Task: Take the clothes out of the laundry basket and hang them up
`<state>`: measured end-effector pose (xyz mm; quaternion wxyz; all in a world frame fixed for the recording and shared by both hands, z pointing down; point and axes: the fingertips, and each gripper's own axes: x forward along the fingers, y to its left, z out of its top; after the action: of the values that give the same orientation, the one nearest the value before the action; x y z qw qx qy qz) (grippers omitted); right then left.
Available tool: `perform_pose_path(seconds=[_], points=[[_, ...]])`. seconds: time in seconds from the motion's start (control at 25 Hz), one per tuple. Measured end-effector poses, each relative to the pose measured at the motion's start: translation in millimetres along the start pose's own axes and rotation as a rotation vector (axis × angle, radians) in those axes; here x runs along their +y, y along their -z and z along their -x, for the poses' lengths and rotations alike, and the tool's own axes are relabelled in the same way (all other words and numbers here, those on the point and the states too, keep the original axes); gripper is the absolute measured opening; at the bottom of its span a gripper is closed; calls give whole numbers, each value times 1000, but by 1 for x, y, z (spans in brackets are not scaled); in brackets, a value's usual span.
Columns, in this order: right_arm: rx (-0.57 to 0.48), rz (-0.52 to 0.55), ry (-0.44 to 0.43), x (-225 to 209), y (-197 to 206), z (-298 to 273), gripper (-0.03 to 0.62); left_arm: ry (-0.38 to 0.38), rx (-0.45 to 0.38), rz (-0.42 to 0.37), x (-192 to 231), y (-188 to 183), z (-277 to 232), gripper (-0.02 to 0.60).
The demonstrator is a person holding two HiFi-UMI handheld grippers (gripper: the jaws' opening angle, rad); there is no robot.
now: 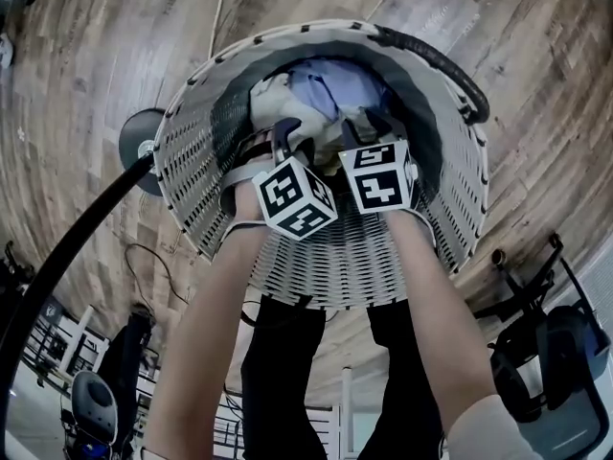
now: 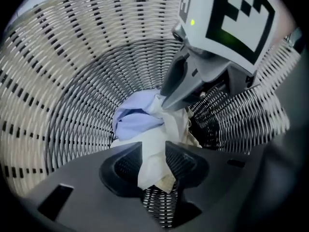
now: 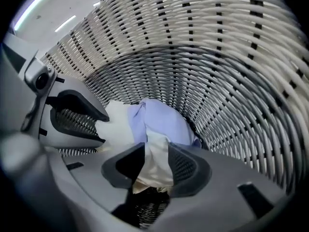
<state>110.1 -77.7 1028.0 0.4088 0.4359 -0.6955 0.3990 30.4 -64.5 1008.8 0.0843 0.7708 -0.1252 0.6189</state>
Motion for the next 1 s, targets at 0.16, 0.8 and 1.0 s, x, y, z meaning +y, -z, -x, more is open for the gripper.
perform_pose_path(seconds=[0.16,0.8,1.0], points=[[12,48,-6,-1,3,-10,155,2,45,-34,-5,5,-10,152],[48,125,29,-7,5,-17,20,-8,84,50,-1,20,-19,35],[54,110,40,-7,5,-8,15,1,80,102,-1,22,-9,32]])
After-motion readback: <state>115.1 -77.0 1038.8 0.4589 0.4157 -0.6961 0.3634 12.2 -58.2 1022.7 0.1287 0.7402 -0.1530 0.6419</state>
